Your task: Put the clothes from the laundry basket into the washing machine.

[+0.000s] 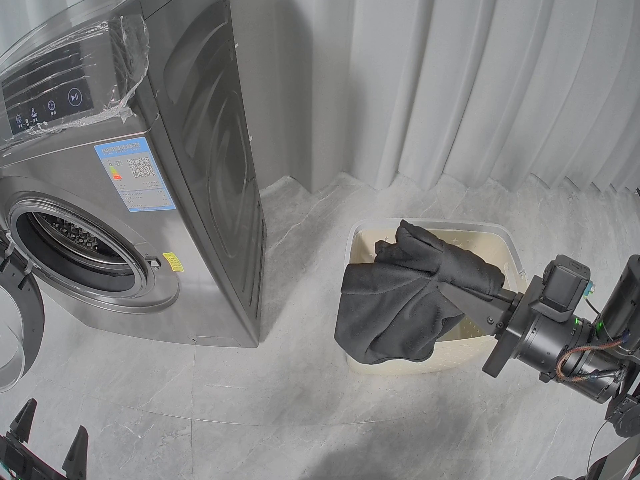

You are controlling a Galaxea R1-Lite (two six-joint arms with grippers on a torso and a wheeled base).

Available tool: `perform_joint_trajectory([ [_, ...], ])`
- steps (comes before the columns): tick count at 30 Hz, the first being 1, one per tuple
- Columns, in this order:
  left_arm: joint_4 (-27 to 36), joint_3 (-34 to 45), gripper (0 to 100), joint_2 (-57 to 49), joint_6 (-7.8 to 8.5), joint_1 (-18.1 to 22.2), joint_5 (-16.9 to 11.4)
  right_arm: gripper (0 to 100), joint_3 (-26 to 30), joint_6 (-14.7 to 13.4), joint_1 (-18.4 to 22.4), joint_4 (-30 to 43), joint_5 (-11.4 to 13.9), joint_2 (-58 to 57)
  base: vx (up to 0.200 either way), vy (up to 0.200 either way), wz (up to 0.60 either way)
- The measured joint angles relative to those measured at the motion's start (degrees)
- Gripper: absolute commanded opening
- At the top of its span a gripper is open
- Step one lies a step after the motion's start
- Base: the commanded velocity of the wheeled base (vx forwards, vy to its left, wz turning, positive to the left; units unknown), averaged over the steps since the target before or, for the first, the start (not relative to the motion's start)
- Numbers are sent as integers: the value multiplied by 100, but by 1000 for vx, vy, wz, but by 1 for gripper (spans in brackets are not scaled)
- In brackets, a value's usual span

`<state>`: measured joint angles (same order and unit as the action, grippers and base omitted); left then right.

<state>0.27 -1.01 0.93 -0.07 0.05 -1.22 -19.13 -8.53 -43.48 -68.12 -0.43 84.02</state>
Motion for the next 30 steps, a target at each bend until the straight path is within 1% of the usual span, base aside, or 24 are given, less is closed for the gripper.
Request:
perform_joint_trajectory([
  [3,-2,0,100,0,-2,0,-1,0,-5,51,0,-4,0,-37,0,0,0],
  [7,0,0,100,0,-6,-5,-9,0,-16,85,11,-17,10,-87,-200,0,0],
  [10,0,0,100,0,-9,-5,-11,0,94,88,11,-15,27,-102,-200,0,0],
  [15,5,0,100,0,-85,-10,10,0,205,93,7,-22,43,-95,-200,0,0],
  [21,2,0,100,0,-44,-10,11,0,199,96,7,-24,43,-83,0,0,0],
  [30,0,0,100,0,-77,-5,10,0,4,96,-11,-93,33,-48,0,200,0],
])
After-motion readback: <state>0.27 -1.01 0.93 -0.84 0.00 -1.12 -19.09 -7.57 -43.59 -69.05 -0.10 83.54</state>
